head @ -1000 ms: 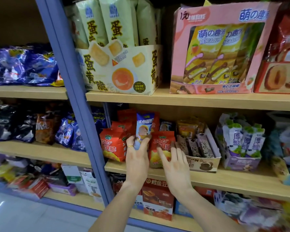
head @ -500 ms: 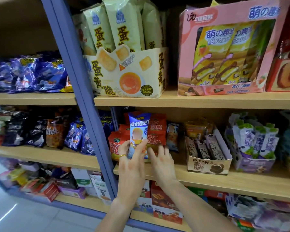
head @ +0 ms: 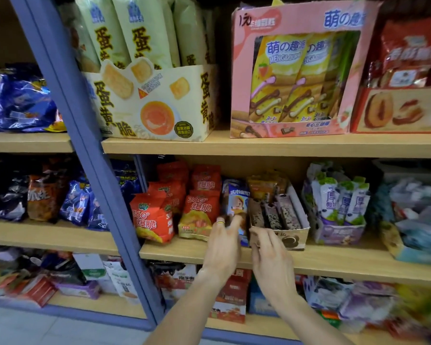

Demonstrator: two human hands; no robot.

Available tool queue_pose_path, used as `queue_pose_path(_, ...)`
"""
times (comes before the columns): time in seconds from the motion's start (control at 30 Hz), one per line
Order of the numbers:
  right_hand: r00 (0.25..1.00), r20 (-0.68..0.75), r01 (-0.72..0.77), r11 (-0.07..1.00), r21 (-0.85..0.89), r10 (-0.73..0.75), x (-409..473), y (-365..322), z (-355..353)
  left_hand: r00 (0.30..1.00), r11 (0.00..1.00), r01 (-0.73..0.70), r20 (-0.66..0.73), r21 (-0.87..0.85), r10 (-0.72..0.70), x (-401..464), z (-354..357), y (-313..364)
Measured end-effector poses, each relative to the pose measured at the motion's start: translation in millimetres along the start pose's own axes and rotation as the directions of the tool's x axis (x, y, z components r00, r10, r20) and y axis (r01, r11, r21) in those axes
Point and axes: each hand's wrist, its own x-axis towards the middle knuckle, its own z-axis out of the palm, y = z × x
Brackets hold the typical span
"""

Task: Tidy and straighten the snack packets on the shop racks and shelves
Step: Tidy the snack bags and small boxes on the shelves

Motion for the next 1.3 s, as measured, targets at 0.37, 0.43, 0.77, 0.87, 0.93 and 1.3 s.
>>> queue_pose_path(0.37, 0.993, 0.116, 0.045, 0.997, -0.065, -0.037, 2, 34, -6, 0.999, 0.966, -0.029, -0.007, 0.258, 0.032, -7, 3, 16)
queue_pose_path(0.43, 0.981, 0.186, 0.058, 0.998, 0.019, -0.061, 3, 32, -8, 0.995, 0.987, -0.048, -0.078, 0.150, 0.060, -13, 10, 14)
queue_pose_path(0.77, 0.943, 0.008, -0.327, 0.927, 0.185, 0.332, 3, 65, -37, 0.984, 0.984, -0.029, -0.180, -0.177, -0.003, -23, 31, 37)
queue_pose_path(0.87, 0.950, 0.058, -0.311, 0.918, 0.247, 0.307, 7, 68, -39, 0.983, 0.988, -0.017, -0.184, -0.154, -0.012, -18, 28, 34)
queue_pose_path(0.93, 0.954, 0.075, -0.298, 0.923, 0.244, 0.289, 5, 77, -46, 0.977, 0.995, -0.015, -0.213, -0.099, -0.007, -19, 25, 35)
queue_pose_path(1.3, 0.984, -0.092, -0.151, 0.988, 0.021, 0.152, -40, 136, -144, 0.850, 0.881, -0.469, -0.237, 0.066, 0.470, -24, 42, 164)
